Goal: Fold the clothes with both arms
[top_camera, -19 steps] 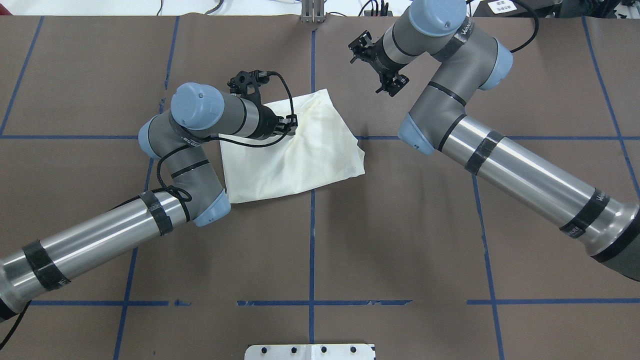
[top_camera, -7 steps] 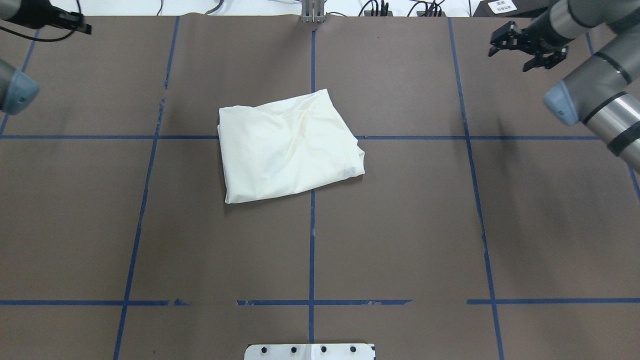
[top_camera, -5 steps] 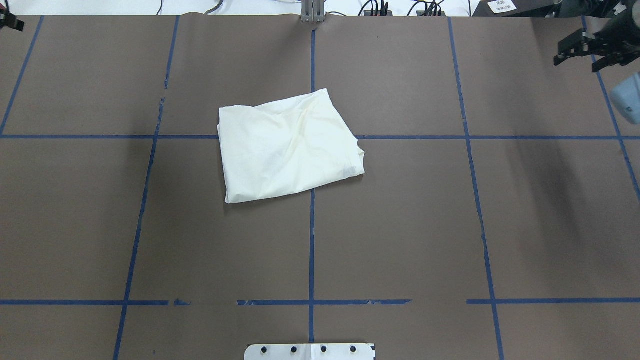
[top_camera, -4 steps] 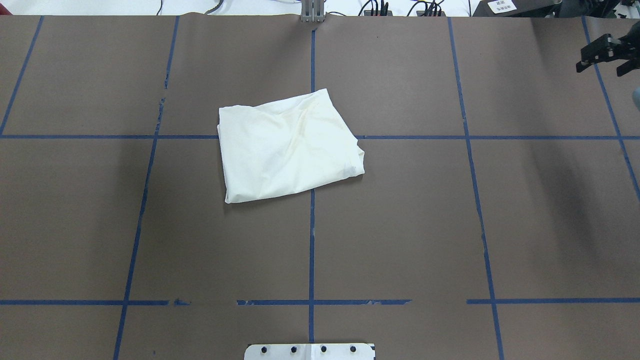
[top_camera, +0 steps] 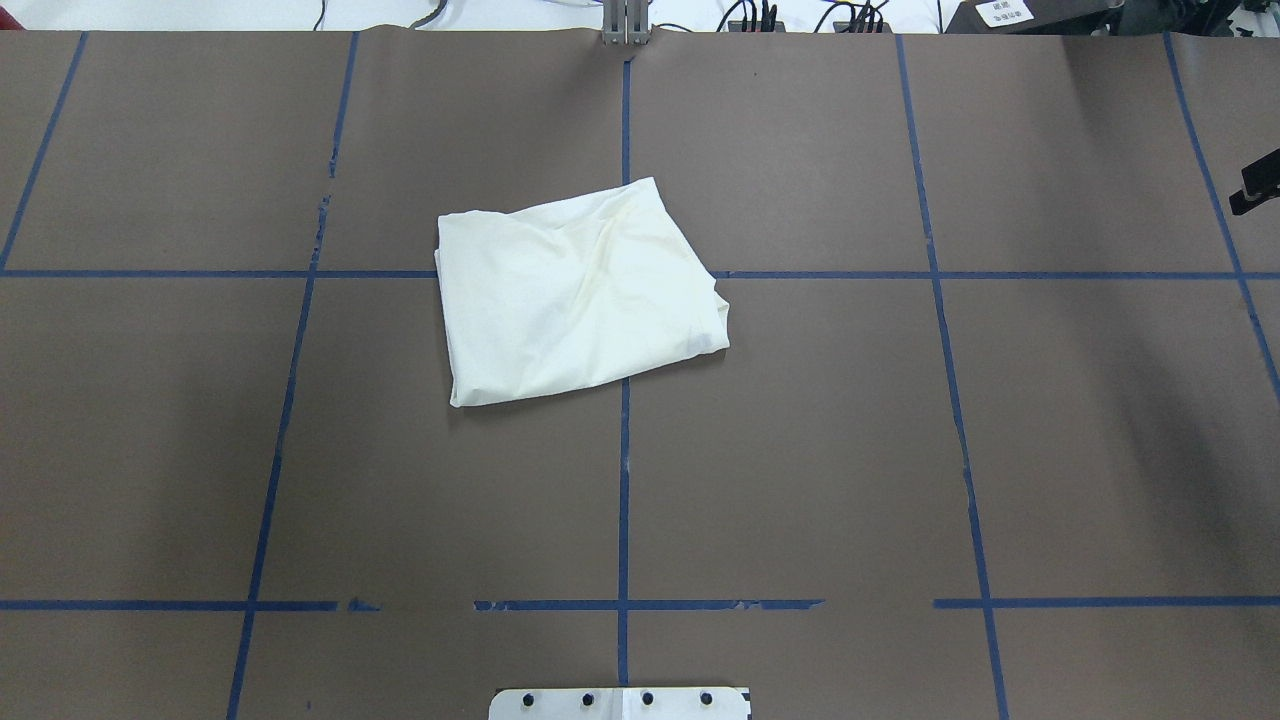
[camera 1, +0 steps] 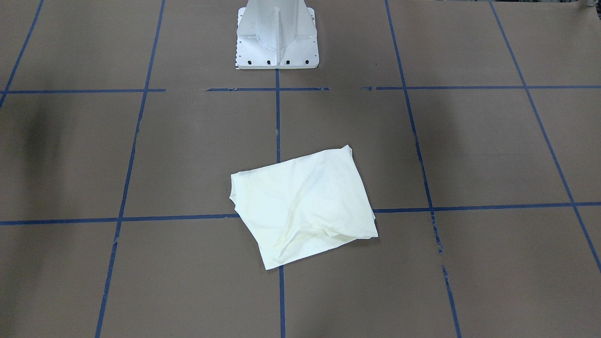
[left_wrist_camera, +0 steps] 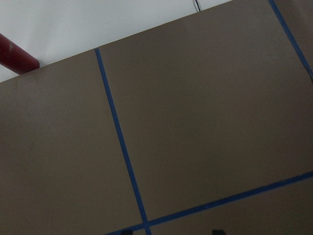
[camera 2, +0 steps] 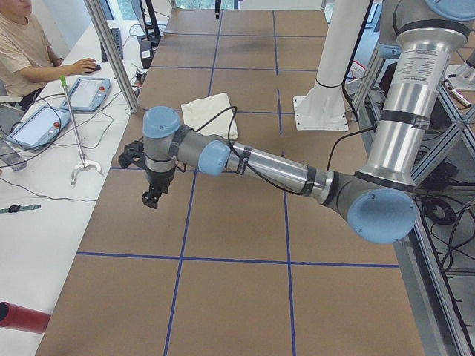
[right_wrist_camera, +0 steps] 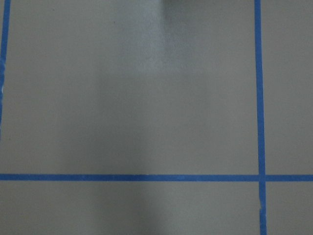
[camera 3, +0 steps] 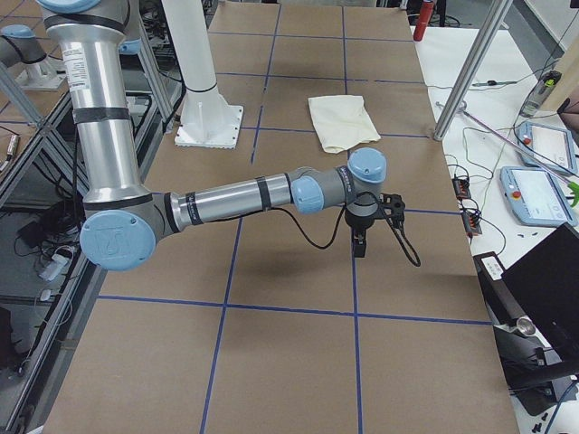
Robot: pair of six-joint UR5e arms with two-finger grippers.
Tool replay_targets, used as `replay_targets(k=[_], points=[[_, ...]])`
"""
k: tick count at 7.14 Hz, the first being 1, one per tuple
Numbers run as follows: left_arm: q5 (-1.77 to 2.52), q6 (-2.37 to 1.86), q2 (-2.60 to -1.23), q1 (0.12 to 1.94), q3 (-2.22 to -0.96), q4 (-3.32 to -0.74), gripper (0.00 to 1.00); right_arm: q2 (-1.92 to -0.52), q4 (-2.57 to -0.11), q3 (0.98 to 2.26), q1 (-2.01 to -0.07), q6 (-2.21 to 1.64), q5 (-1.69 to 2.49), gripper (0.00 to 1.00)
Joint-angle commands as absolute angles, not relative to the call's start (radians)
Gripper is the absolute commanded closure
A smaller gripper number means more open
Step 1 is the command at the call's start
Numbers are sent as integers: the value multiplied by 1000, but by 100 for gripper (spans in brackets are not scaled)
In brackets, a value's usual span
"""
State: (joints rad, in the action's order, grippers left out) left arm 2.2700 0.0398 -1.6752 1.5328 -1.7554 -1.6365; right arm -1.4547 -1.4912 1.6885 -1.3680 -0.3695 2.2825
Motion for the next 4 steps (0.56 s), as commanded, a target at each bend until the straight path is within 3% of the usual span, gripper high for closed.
replay_targets(k=[1,4], points=[[2313,-64,-1563,1534,-1846,-1632,0,-1471,-1493,1701,-1368,-374,2266,0],[2424,-66,-1527,1536,-1795,-1661,0,-1494,-1486,1684,-1368,-371,2230,0]])
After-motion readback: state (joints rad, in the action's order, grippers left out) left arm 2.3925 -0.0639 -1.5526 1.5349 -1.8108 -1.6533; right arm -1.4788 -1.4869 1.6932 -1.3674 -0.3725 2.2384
